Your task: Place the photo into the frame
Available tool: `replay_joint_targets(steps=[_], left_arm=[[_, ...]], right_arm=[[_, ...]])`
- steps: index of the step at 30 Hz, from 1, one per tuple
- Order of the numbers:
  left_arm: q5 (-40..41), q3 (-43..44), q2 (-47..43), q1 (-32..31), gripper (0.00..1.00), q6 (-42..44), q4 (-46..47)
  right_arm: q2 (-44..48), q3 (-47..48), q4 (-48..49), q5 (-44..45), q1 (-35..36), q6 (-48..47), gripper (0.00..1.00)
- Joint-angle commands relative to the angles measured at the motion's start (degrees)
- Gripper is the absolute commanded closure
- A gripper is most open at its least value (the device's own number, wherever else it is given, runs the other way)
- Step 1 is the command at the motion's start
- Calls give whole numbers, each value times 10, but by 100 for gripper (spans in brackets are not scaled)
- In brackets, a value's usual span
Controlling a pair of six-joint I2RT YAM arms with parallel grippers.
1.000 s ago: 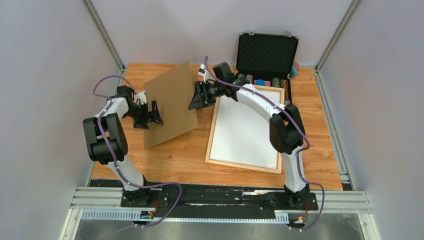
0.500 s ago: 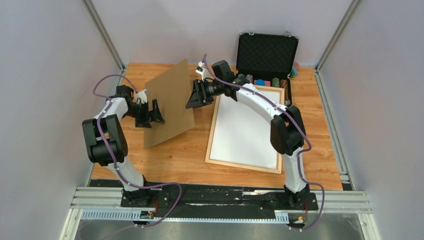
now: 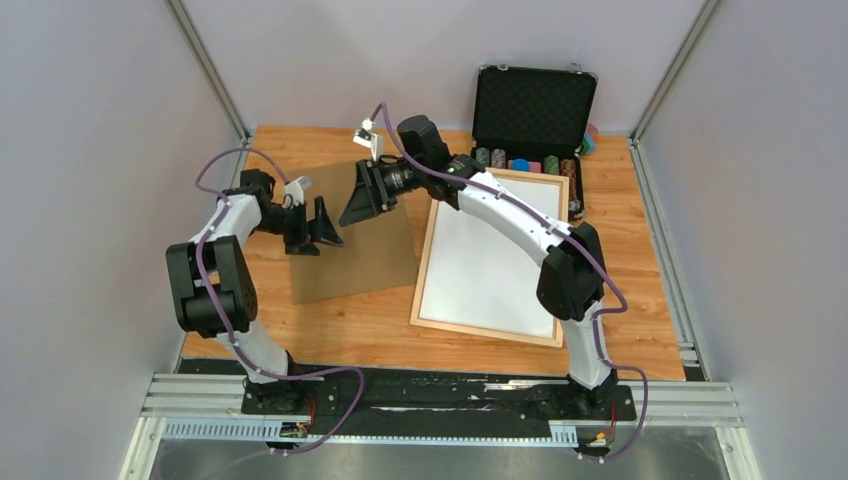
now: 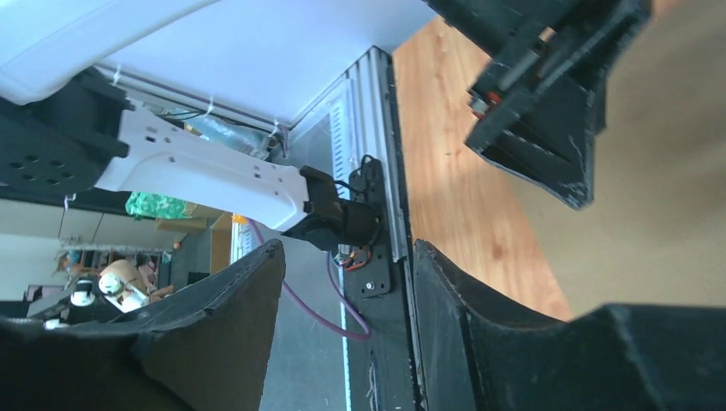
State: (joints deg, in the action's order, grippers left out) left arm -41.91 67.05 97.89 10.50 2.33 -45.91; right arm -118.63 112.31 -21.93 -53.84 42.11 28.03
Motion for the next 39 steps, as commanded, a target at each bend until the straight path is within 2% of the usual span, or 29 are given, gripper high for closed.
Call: replay_joint_targets(steps=[1, 5, 8, 13, 25, 39], left_arm=[[-24, 18, -49, 1, 0, 14, -26], [62, 18, -77, 1, 0, 4, -18], [129, 10, -104, 3, 0, -15, 8], [231, 17, -111, 9, 0, -20, 36], [271, 14, -53, 39, 0, -20, 68], [275, 3, -35, 48, 0, -20, 84]], right_arm=[[4, 35, 30, -16, 0, 14, 44], [0, 26, -9, 84, -12, -19, 44], [-20, 30, -29, 158, -28, -55, 35], [-101, 80, -45, 187, -68, -77, 25], [-294, 246, -78, 260, -97, -130, 16], [-318, 249, -94, 346, -100, -145, 14]])
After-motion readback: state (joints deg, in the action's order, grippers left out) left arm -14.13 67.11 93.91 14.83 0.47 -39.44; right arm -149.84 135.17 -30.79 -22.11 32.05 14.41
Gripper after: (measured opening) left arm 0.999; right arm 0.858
